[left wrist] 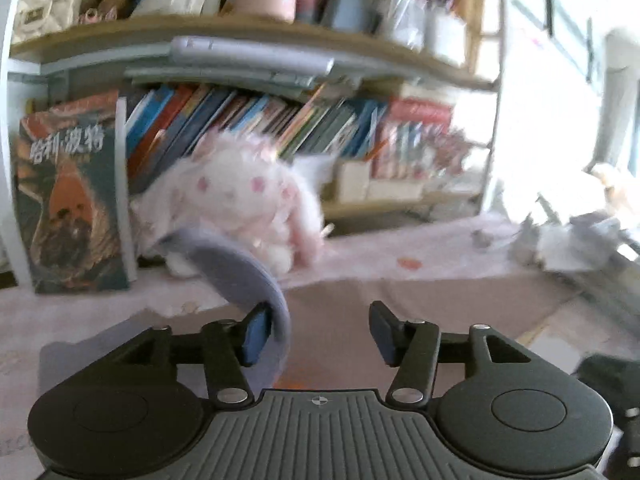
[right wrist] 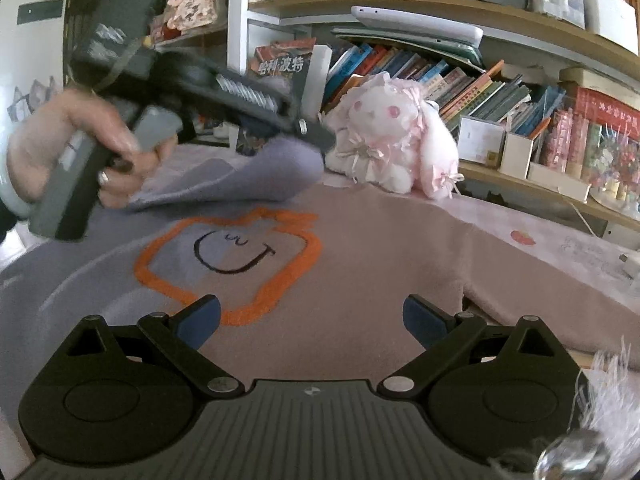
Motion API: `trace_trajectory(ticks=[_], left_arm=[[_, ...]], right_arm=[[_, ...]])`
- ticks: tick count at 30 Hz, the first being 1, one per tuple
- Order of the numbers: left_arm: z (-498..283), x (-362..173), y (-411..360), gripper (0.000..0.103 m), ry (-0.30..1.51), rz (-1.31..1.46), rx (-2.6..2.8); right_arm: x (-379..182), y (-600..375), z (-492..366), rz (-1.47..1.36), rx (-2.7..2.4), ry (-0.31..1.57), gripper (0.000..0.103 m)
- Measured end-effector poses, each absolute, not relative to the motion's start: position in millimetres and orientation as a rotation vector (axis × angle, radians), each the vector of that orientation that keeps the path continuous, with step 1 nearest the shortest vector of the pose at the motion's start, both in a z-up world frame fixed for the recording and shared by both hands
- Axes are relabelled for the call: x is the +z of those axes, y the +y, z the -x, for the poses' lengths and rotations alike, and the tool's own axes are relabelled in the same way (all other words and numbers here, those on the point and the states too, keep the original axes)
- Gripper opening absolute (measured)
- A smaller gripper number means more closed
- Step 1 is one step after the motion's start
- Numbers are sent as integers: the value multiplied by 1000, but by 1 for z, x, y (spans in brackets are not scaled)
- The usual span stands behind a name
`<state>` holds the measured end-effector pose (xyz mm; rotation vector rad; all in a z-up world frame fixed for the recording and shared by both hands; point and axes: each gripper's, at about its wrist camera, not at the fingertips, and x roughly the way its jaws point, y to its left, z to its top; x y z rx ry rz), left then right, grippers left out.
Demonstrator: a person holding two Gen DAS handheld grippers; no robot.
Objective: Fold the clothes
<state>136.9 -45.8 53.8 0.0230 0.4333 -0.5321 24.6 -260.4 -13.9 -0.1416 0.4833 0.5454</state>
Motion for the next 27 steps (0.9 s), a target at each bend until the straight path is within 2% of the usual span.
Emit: trace_trajectory(ticks=[8, 16, 21, 23, 24, 25, 27], left_arm=[[-100, 76, 12, 67, 332, 11, -444], [-73, 33, 73, 67, 498, -122, -233], [-62, 6, 93, 67, 576, -118, -208], [-61, -1, 100, 65, 580, -115, -184], [-59, -3, 103, 61, 576, -112, -172], [-60, -5, 108, 50, 581, -98, -167], [-61, -11, 118, 37, 595, -67, -157]], right_arm=[[-17, -262, -20, 146, 527, 504, 98], [-15, -288, -11, 153, 415, 510, 98], [-18, -306, -5, 149, 354, 538, 91], [-20, -308, -3, 144, 342, 551, 87], [-21, -309, -2, 142, 338, 558, 85], [-23, -309, -2, 141, 334, 564, 84], [-24, -307, -2, 153, 325, 575, 78]])
